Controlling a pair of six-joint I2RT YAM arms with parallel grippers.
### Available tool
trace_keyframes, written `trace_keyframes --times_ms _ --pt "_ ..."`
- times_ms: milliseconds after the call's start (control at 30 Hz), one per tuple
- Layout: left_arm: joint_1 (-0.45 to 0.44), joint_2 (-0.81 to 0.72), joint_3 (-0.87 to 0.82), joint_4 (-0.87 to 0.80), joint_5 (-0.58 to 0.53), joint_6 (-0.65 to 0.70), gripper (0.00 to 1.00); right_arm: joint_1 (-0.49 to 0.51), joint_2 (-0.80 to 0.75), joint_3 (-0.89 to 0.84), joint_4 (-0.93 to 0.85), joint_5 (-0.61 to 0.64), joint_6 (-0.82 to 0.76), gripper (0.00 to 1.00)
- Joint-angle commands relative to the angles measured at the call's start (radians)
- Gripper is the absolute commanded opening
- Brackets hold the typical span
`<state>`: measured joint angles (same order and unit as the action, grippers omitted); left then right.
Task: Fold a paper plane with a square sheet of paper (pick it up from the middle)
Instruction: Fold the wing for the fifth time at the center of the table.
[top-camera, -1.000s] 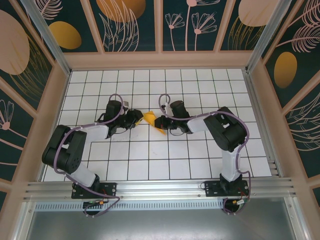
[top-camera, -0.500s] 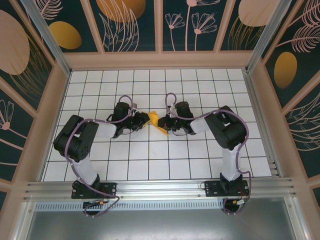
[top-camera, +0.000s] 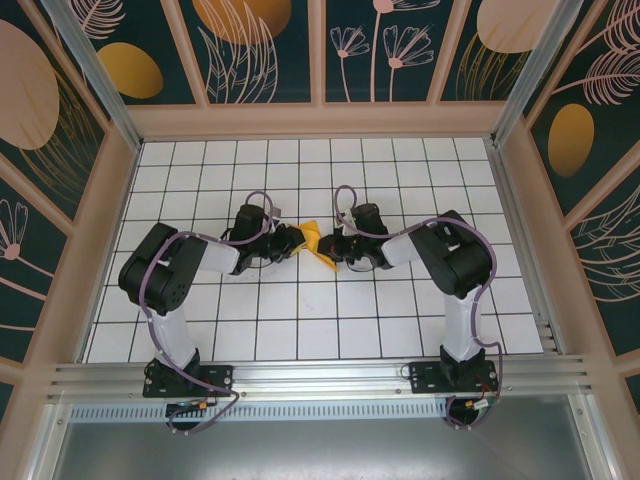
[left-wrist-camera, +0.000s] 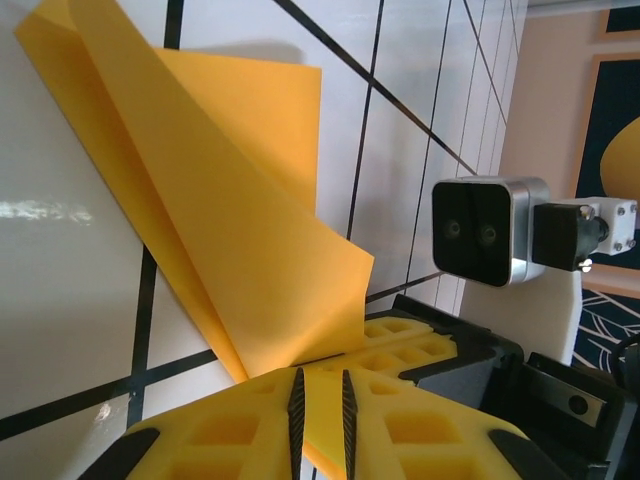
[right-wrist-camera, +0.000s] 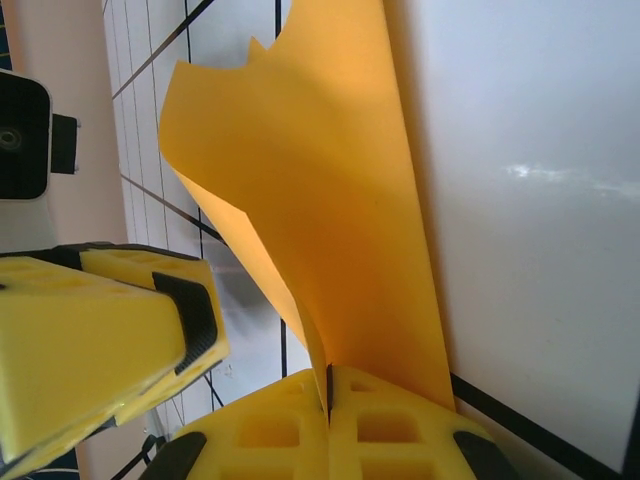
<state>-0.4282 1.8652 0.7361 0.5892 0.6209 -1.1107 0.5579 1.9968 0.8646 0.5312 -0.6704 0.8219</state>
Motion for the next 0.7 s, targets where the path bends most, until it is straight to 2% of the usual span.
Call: trace_keyframes --times_ms 0,367,667 --pt "-0.01 0.026 0.023 0.028 0.018 0.02 0.19 -0.004 0.034 0.0 -0.055 0.024 0.019 0.0" --pt "-0.023 0.075 0.055 -0.002 0.013 0.011 0.15 -0.004 0.058 0.019 -0.1 0.022 0.005 0.0" --pt "-0.024 0.097 0.063 -0.071 -0.055 -0.017 0.12 -0.006 0.059 0.029 -0.13 0.02 -0.025 0.0"
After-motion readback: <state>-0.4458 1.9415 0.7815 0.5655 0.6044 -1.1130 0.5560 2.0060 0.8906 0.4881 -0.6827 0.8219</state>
